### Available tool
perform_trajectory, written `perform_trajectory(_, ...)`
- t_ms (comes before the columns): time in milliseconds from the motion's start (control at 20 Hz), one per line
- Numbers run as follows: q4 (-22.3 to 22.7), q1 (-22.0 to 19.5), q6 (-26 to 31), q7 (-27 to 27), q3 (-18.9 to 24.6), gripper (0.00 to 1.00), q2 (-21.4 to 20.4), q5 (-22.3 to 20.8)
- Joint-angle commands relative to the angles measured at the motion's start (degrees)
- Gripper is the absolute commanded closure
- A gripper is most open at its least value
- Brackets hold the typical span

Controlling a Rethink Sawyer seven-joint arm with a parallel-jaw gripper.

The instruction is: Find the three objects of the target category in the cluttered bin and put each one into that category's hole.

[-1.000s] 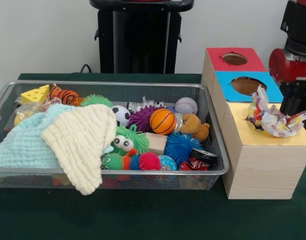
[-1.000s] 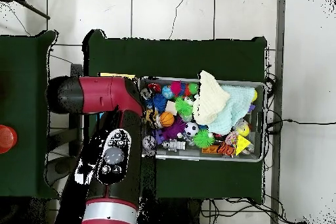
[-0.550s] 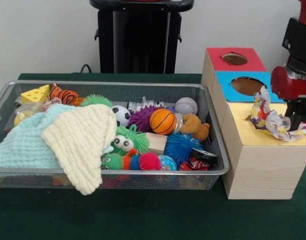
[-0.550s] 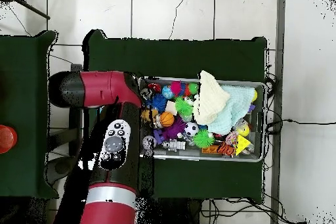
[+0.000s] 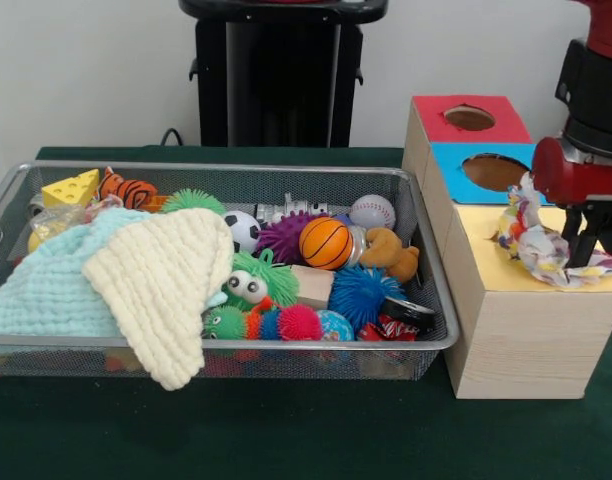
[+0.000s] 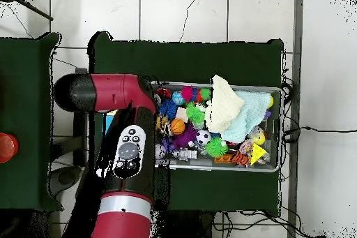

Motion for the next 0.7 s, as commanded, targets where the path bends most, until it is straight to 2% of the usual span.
perform_trajectory(50,12.61,-6.68,-7.73,4.33,7.23,1.0,-0.27,-1.3)
perform_trajectory(400,21.54,-10.4,-12.81,2.64,9.52,1.0,-4.73,-4.22)
perform_trajectory(700,24.57,-8.83,-11.62,4.09,8.23,1.0,-4.6,-5.24)
